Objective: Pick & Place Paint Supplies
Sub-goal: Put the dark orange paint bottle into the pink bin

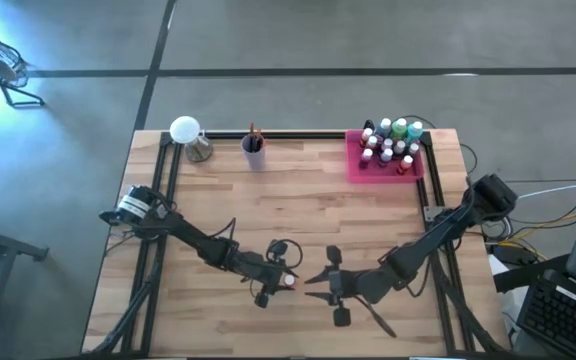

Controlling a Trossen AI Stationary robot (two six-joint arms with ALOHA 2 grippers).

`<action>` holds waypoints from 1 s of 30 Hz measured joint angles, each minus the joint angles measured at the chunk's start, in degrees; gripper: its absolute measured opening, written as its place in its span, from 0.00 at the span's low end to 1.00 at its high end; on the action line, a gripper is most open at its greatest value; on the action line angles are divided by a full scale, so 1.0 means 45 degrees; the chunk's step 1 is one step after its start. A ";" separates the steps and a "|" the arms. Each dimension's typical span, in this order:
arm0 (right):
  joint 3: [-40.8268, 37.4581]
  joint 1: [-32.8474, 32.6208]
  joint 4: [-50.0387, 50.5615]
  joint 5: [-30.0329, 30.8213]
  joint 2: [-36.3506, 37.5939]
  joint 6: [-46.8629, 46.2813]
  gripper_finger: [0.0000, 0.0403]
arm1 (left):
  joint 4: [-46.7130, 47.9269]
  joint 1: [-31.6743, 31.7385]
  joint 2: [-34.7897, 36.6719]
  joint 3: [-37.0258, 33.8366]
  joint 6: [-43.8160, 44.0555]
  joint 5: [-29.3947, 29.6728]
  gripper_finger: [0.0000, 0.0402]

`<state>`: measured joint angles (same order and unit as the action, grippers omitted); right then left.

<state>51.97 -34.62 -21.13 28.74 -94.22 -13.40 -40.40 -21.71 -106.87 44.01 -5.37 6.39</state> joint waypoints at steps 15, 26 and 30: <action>0.0237 0.0179 0.0079 -0.0493 -0.0206 -0.0027 0.41 | -0.0343 0.0005 0.0277 0.0413 0.0163 -0.0023 0.40; 0.0237 0.0462 0.0117 -0.0435 -0.0192 -0.0031 0.54 | 0.0087 0.0022 0.0405 0.1073 -0.0568 -0.0024 0.40; 0.0237 0.0465 0.0228 -0.0406 -0.0192 -0.0031 0.59 | 0.0106 0.0029 0.0452 0.1202 -0.0582 -0.0024 0.40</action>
<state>53.04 -32.53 -20.10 26.92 -95.09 -13.54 -39.93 -21.58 -104.84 49.42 -7.99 6.28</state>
